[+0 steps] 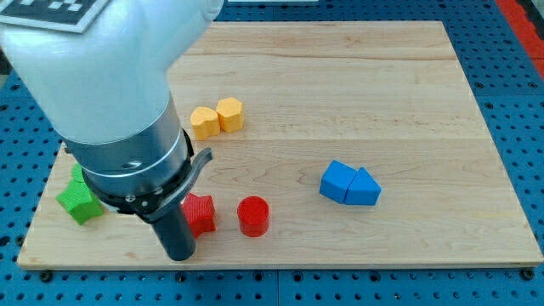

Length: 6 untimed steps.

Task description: Push the red blocks towards the bottom left side of the board

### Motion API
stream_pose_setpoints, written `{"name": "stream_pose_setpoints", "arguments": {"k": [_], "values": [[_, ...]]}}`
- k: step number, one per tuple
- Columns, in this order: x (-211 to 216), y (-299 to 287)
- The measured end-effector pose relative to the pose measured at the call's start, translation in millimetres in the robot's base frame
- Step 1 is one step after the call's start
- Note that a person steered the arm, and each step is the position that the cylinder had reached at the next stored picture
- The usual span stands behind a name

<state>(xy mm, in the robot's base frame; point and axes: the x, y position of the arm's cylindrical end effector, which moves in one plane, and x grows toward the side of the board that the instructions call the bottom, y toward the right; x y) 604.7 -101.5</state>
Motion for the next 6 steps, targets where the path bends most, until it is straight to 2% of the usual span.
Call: {"name": "stream_pose_setpoints", "arguments": {"k": [1, 4, 5, 6], "values": [[0, 35], [0, 72], [-3, 126], [-34, 93]]}}
